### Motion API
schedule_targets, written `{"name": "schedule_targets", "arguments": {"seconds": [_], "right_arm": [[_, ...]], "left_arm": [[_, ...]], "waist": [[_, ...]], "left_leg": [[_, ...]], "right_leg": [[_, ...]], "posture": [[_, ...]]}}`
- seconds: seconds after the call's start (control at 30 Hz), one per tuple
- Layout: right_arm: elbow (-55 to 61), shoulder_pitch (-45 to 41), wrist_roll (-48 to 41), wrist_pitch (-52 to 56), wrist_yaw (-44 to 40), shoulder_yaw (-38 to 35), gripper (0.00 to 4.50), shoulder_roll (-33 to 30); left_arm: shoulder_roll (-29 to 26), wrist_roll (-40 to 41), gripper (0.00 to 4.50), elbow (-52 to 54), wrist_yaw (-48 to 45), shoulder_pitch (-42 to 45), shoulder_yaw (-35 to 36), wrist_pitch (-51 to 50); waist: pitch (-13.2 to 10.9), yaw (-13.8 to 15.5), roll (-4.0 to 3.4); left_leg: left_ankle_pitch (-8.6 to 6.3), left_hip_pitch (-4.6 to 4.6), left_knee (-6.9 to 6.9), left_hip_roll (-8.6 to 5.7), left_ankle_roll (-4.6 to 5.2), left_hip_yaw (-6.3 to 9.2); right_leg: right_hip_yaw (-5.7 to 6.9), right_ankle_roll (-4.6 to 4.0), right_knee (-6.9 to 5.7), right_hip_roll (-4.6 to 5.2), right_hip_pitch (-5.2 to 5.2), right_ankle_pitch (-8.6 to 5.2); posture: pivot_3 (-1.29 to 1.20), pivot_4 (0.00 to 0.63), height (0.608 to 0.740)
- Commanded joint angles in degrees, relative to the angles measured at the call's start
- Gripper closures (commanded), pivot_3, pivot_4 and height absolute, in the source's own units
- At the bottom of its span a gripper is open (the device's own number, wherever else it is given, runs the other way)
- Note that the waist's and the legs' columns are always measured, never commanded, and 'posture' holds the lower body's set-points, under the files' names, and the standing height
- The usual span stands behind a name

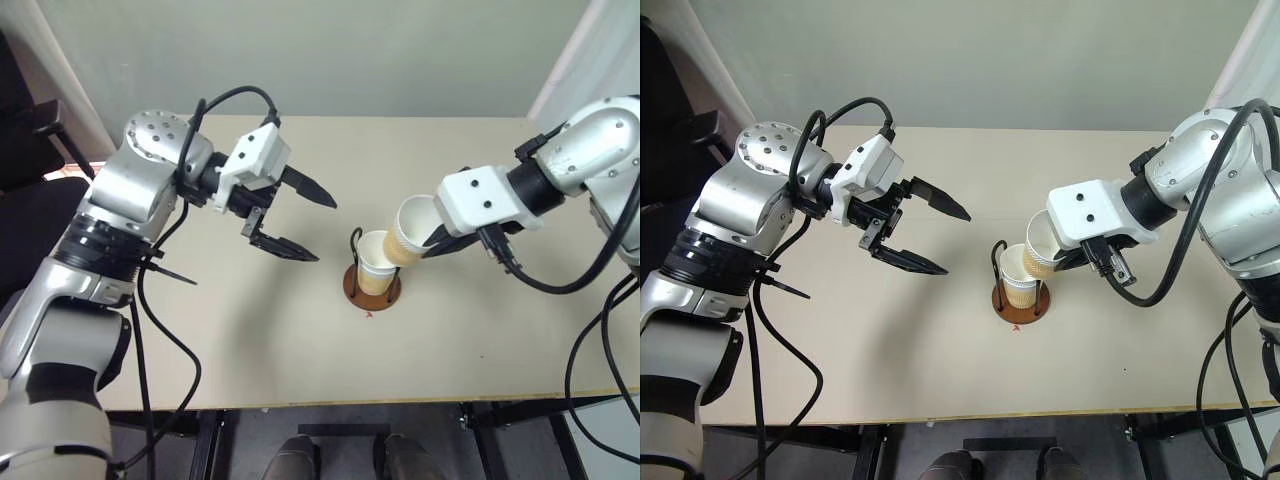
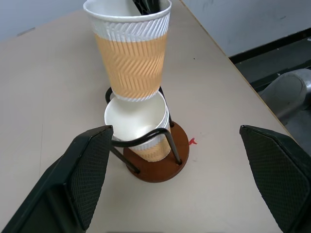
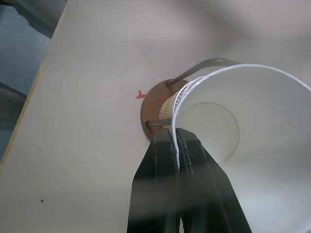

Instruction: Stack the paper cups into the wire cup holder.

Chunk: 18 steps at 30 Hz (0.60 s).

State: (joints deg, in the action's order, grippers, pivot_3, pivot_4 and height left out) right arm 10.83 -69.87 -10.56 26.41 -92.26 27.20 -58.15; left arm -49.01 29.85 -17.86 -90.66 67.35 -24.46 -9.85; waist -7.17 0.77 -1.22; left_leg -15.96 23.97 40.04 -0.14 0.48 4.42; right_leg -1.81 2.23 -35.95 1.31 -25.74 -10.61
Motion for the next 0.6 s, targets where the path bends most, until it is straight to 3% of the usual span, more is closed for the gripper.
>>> {"name": "schedule_targets", "arguments": {"seconds": [0.03,0.2,0.6], "right_arm": [[-1.7,-6.5,-1.0,-1.5,-0.2,0.3,4.47,-0.3],[-3.6,-9.7,-0.8,-2.6,-0.2,2.5,4.47,1.9],[-3.0,-2.9,2.4,-5.3,-0.2,5.3,4.47,6.3]], "left_arm": [[-0.6,0.4,0.00,1.6,-1.8,0.8,1.3,0.0],[-0.1,0.3,0.00,1.3,-1.8,1.1,1.1,0.2],[-1.6,0.0,0.00,2.0,-1.8,0.4,1.7,-0.5]], "waist": [[0.0,0.0,0.00],[0.0,0.0,0.00],[0.0,-0.1,0.00]], "left_leg": [[0.00,0.02,-0.03,0.01,0.00,0.00],[-0.02,0.04,-0.11,0.02,0.02,0.03],[0.01,0.09,-0.11,0.03,-0.03,0.07]], "right_leg": [[0.01,-0.03,0.00,-0.01,-0.02,-0.02],[0.06,-0.14,0.06,0.00,-0.04,-0.09],[0.10,-0.15,0.04,-0.01,-0.09,-0.09]], "posture": [[0.00,0.150,0.740],[0.00,0.150,0.740],[0.00,0.150,0.740]]}}
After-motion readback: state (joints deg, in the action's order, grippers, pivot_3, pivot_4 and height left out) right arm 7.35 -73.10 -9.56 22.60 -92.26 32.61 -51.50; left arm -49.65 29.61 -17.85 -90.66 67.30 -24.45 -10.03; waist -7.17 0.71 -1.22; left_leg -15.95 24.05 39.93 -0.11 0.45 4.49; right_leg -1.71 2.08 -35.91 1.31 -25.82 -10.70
